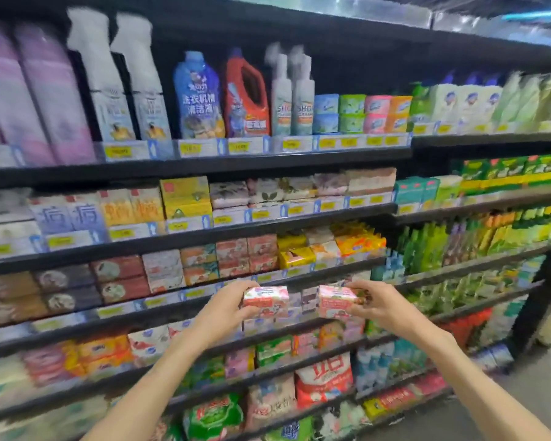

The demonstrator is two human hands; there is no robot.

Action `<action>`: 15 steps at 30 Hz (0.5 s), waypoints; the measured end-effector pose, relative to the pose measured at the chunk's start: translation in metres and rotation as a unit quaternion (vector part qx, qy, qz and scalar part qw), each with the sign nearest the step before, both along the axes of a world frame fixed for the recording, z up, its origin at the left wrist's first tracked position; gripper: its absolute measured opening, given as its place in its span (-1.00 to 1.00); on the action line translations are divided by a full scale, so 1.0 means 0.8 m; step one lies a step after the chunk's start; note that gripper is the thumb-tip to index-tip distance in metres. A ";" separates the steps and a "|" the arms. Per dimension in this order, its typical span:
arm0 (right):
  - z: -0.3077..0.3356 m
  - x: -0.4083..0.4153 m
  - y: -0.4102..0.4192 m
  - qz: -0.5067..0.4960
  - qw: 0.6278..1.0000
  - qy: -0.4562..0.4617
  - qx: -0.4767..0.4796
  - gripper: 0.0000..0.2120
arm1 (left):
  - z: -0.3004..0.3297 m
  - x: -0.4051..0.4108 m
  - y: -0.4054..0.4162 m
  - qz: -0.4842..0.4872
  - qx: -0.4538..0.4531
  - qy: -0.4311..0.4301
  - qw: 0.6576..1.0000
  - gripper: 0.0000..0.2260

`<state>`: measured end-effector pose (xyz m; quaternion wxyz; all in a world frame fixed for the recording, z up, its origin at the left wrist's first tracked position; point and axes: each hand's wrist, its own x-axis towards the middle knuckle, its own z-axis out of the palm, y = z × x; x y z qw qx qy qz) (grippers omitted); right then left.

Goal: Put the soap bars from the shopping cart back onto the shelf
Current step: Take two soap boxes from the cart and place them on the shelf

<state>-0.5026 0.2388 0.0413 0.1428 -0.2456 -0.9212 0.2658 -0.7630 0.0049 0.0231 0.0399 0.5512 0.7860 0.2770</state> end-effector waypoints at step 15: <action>0.006 -0.232 0.083 0.099 0.994 0.026 0.038 -0.49 | 0.000 -0.144 0.043 0.137 0.004 0.030 0.990 -0.59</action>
